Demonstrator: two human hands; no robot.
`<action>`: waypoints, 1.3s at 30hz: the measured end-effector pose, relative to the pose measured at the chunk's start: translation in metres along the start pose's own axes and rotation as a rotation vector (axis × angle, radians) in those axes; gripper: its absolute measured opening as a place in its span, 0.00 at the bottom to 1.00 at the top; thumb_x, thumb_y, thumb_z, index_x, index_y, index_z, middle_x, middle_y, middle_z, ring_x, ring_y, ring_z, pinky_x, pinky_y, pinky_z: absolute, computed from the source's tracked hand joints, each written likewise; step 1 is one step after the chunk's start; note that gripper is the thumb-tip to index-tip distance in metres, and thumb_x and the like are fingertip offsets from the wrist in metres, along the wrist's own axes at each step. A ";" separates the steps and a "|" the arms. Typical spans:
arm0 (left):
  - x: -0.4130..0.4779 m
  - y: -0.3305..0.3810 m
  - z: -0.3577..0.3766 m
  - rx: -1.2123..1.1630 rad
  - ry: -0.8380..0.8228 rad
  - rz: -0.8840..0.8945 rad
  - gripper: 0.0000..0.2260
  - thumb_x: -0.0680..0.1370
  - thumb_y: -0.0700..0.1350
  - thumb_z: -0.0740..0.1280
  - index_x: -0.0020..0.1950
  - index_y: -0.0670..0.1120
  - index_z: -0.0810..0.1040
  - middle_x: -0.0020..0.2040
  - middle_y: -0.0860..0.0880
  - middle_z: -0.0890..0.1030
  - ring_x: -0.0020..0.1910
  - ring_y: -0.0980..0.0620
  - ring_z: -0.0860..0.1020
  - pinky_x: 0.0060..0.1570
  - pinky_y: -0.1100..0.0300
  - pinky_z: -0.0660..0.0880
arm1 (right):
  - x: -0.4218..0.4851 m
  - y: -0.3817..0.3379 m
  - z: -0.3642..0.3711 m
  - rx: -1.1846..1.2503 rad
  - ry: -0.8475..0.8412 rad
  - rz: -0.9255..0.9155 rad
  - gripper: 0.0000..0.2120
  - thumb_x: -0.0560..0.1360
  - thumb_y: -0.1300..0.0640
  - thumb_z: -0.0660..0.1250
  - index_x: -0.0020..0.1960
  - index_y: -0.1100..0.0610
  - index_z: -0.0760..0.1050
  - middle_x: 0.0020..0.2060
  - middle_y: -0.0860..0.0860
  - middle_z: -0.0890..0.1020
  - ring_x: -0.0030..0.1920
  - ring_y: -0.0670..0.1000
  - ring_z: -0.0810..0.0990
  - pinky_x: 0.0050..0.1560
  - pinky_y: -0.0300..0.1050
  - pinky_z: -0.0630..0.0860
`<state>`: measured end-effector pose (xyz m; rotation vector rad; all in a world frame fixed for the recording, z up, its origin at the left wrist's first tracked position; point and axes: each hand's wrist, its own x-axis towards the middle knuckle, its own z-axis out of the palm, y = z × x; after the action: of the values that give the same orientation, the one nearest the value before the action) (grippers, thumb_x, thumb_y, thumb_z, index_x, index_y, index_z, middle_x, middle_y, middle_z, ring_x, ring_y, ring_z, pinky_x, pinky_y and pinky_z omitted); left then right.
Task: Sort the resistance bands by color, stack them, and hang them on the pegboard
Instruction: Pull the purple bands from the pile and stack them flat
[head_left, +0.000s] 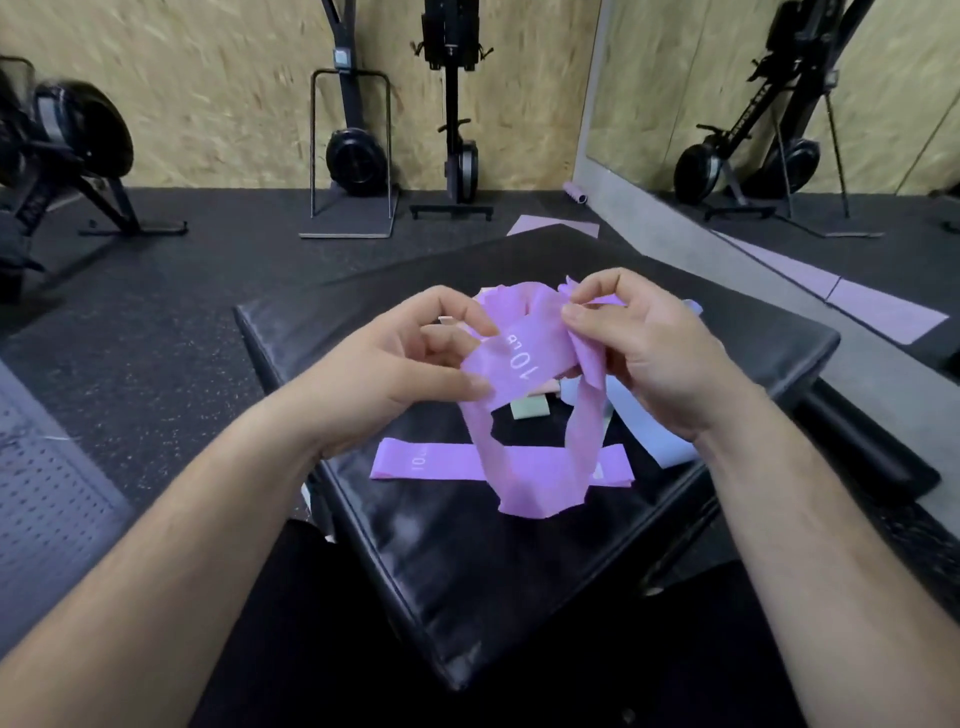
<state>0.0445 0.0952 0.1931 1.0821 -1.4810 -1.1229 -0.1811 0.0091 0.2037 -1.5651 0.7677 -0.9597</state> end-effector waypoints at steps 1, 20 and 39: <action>-0.002 -0.005 0.000 0.014 -0.018 0.000 0.16 0.70 0.31 0.72 0.53 0.47 0.80 0.47 0.40 0.80 0.50 0.39 0.78 0.60 0.46 0.75 | -0.002 0.004 -0.001 -0.007 -0.004 0.017 0.02 0.81 0.63 0.67 0.51 0.58 0.74 0.42 0.59 0.81 0.36 0.54 0.83 0.40 0.47 0.81; -0.033 -0.131 0.071 0.281 0.507 0.008 0.08 0.78 0.42 0.73 0.55 0.54 0.81 0.35 0.53 0.71 0.34 0.56 0.71 0.39 0.63 0.69 | -0.073 0.129 0.054 -0.321 0.272 -0.102 0.04 0.78 0.60 0.71 0.46 0.52 0.80 0.42 0.43 0.83 0.45 0.46 0.81 0.49 0.37 0.76; -0.043 -0.146 0.046 0.047 0.601 0.062 0.09 0.79 0.38 0.69 0.56 0.48 0.84 0.47 0.50 0.85 0.45 0.54 0.81 0.50 0.60 0.77 | -0.028 0.147 0.075 -0.484 -0.208 -0.042 0.15 0.80 0.44 0.66 0.65 0.45 0.74 0.58 0.40 0.78 0.65 0.44 0.73 0.69 0.49 0.69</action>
<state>0.0201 0.1163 0.0373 1.2584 -1.0540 -0.6370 -0.1258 0.0387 0.0487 -2.0701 0.8616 -0.6506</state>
